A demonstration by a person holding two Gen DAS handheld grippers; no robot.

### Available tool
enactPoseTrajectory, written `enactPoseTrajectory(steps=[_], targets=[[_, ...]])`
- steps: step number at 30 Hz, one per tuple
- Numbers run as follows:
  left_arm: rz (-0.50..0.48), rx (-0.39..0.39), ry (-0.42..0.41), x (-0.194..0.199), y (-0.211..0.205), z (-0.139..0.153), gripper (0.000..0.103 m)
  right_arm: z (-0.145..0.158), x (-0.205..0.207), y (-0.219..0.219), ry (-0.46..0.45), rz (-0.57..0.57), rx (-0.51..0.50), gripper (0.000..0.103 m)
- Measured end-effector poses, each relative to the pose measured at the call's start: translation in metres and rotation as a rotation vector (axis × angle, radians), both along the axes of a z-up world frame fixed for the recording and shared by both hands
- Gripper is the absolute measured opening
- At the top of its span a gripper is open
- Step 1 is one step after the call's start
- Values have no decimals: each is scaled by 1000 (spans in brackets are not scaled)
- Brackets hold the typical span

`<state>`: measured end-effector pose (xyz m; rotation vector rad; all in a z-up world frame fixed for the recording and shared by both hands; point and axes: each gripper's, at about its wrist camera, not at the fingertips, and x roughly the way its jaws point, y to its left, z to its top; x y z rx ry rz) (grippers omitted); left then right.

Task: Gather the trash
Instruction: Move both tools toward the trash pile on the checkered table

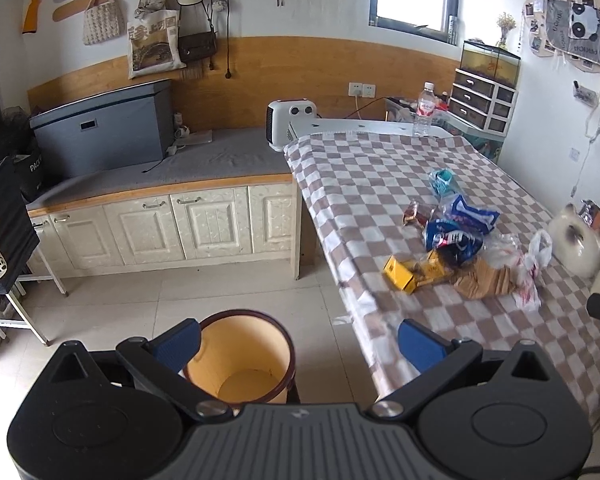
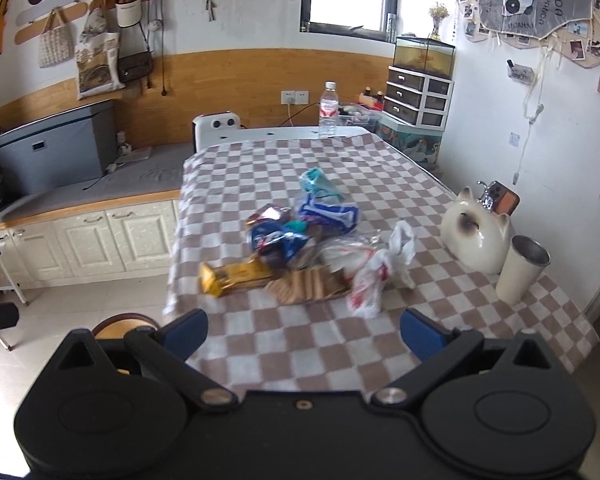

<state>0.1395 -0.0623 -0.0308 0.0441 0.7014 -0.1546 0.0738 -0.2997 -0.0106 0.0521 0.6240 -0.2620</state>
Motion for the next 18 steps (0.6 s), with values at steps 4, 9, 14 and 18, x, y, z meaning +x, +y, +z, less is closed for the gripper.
enactPoseTrajectory(steps=[4, 9, 14, 18], targets=[[9, -14, -6, 27, -33, 0, 103, -2, 29, -42, 9, 0, 13, 103], [-5, -37, 1, 65, -76, -5, 103, -8, 65, -93, 5, 1, 29, 103], [-54, -56, 65, 107, -119, -17, 103, -23, 96, -140, 17, 13, 71, 103], [-126, -68, 131, 142, -151, -36, 103, -44, 114, -172, 35, 28, 134, 103]])
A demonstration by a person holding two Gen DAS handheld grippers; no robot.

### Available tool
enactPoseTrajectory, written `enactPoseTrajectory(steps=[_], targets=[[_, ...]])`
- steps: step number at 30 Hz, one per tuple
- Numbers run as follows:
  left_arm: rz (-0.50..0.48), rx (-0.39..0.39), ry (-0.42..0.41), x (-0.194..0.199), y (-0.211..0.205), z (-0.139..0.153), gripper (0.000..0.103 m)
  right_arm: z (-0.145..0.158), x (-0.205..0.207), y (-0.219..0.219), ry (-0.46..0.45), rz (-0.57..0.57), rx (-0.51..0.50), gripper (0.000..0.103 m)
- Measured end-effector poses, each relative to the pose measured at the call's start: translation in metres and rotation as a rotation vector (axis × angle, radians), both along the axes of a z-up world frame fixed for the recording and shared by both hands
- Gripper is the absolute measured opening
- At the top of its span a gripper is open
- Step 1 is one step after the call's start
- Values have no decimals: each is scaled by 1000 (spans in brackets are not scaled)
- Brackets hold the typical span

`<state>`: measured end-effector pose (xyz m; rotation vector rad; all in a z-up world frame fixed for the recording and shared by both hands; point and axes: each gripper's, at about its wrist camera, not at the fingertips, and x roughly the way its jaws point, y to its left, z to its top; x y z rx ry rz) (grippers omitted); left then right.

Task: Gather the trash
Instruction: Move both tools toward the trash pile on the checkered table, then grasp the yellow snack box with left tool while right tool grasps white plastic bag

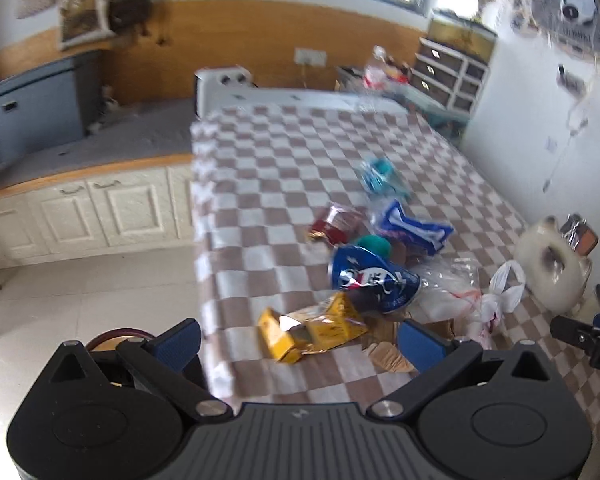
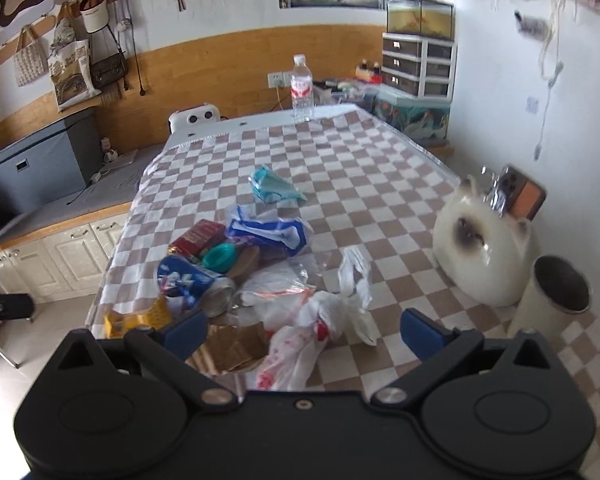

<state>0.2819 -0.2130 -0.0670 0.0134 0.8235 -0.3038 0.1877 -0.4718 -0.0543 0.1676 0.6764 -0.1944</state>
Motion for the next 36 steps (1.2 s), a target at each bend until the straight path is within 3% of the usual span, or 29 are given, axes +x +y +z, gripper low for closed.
enactPoseTrajectory(steps=[5, 10, 17, 19, 22, 25, 36], targets=[[-63, 58, 47, 45, -32, -28, 103, -29, 17, -31, 54, -21, 88, 103], [-84, -58, 146, 97, -41, -52, 103, -55, 20, -40, 91, -15, 63, 103], [-6, -101, 217, 145, -48, -88, 103, -78, 29, -33, 163, 84, 78, 103], [8, -176, 232, 153, -41, -97, 103, -81, 34, -31, 174, 109, 92, 103], [56, -279, 293, 159, -29, -108, 103, -86, 43, -25, 188, 143, 99, 103], [57, -322, 365, 157, -23, -114, 103, -90, 50, -19, 203, 176, 93, 103], [-75, -264, 487, 106, -17, -123, 103, -105, 49, -52, 275, 41, 133, 103]])
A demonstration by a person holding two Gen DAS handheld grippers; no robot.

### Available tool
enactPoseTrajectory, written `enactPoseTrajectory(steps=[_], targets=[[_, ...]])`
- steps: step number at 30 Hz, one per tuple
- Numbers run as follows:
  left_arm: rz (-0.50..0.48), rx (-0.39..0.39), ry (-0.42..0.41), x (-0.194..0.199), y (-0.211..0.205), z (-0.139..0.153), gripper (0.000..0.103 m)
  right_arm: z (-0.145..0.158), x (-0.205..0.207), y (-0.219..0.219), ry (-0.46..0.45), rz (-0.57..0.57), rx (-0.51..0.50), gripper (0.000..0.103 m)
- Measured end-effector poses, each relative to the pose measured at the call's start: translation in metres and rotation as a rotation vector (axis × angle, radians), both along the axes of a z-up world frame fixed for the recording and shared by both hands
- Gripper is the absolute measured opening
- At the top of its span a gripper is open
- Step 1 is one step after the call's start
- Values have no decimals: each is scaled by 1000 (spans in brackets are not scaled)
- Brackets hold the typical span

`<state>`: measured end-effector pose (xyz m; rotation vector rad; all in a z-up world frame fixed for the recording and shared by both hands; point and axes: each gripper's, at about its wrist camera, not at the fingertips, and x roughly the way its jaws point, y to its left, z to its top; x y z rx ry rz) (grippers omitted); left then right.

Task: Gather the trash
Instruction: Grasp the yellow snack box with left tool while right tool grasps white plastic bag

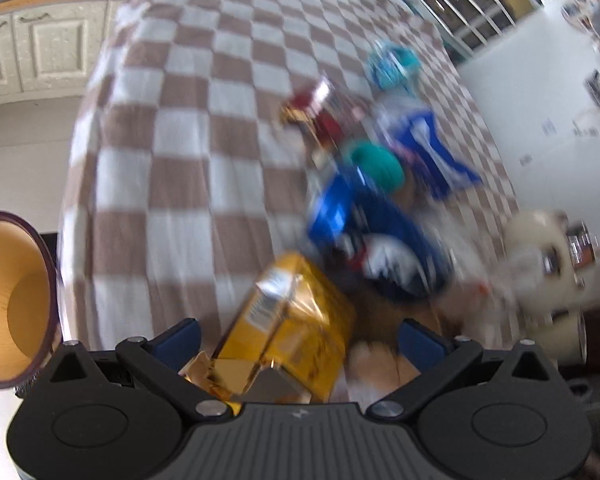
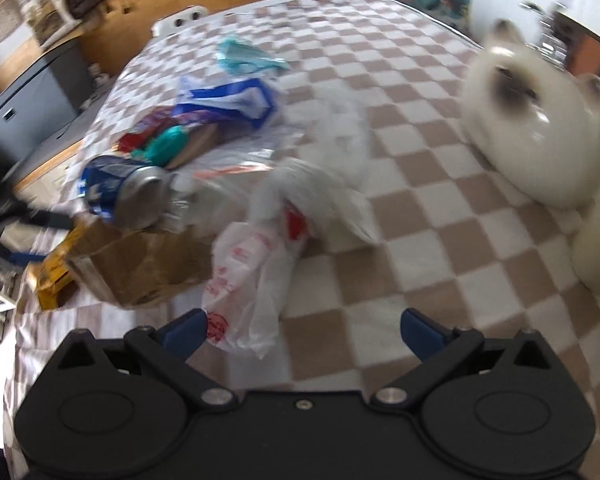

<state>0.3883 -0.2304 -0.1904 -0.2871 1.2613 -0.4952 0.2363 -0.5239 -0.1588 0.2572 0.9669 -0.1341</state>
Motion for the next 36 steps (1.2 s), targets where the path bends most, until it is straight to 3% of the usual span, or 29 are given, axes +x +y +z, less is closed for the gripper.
enactPoseTrajectory(steps=[4, 8, 13, 18, 21, 25, 32, 36], targets=[[-69, 48, -11, -28, -9, 2, 103, 0, -10, -23, 5, -53, -6, 103], [-64, 166, -75, -45, -19, 8, 103, 7, -13, -35, -30, -48, 62, 96], [-86, 349, -219, -53, -33, 20, 103, 19, 0, -29, -91, -35, 148, 87], [-177, 486, -260, -52, -47, 22, 92, 16, 23, -19, -76, -30, 172, 78], [-174, 483, -254, -51, -53, 21, 87, 8, 31, -20, -30, -77, 207, 73], [-143, 467, -249, -47, -66, 19, 87, -2, 32, -22, 24, -116, 253, 55], [-98, 483, -213, -37, -67, 12, 87, -3, 25, -21, 1, -88, 243, 43], [-60, 448, -170, -33, -58, 8, 65, -3, 27, -19, -4, -50, 210, 42]])
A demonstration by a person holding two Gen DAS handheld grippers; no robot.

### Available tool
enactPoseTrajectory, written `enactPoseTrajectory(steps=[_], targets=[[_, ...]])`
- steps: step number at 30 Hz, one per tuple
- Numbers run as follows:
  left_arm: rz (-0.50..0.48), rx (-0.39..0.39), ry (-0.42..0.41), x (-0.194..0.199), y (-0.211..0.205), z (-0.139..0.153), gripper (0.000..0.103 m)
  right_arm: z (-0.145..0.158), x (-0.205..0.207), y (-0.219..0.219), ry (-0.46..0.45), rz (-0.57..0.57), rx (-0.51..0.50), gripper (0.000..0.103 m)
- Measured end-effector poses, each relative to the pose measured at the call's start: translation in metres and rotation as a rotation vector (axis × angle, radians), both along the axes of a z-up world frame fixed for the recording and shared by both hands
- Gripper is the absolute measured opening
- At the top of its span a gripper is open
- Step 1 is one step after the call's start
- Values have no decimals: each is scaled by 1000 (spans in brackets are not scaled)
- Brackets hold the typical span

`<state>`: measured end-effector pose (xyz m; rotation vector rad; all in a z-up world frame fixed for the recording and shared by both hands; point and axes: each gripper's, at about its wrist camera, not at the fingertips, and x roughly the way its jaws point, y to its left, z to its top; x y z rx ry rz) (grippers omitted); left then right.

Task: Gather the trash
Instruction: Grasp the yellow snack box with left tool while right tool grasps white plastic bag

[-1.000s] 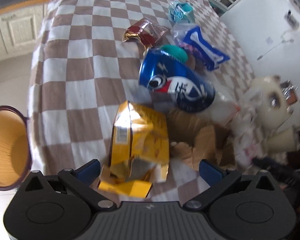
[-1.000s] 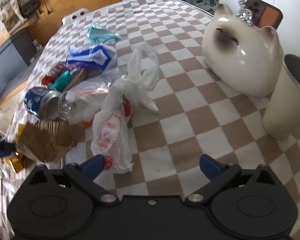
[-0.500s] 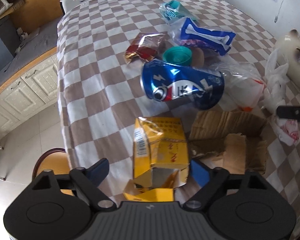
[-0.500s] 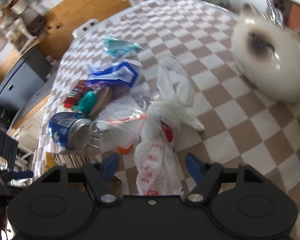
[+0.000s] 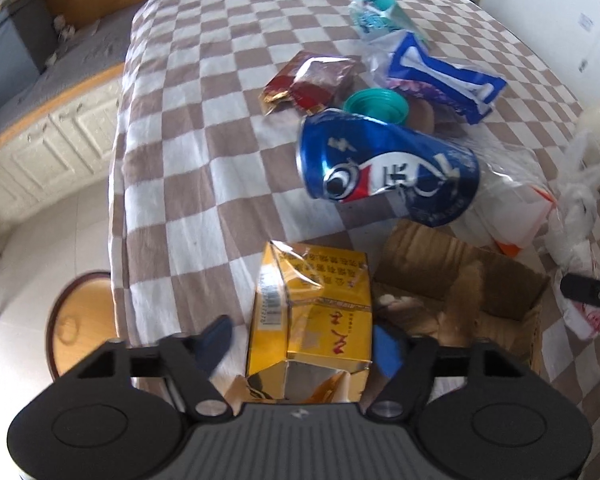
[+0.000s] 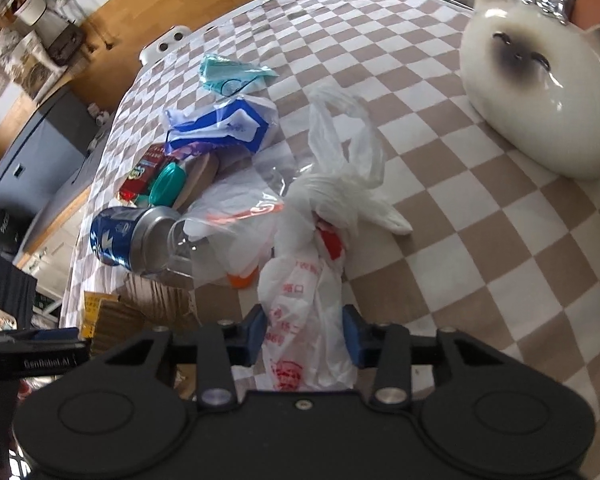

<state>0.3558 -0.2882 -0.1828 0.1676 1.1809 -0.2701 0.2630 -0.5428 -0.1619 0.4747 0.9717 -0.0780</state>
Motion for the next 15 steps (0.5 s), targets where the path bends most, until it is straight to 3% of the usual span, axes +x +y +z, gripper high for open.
enactPoseTrajectory(steps=[5, 10, 15], targets=[[16, -8, 5, -7, 4, 1, 63, -6, 5, -7, 9, -13, 22, 45], [45, -22, -2, -19, 12, 6, 63, -2, -2, -4, -1, 27, -8, 31], [71, -33, -31, -32, 21, 15, 62, 3, -14, -4, -11, 24, -24, 29]])
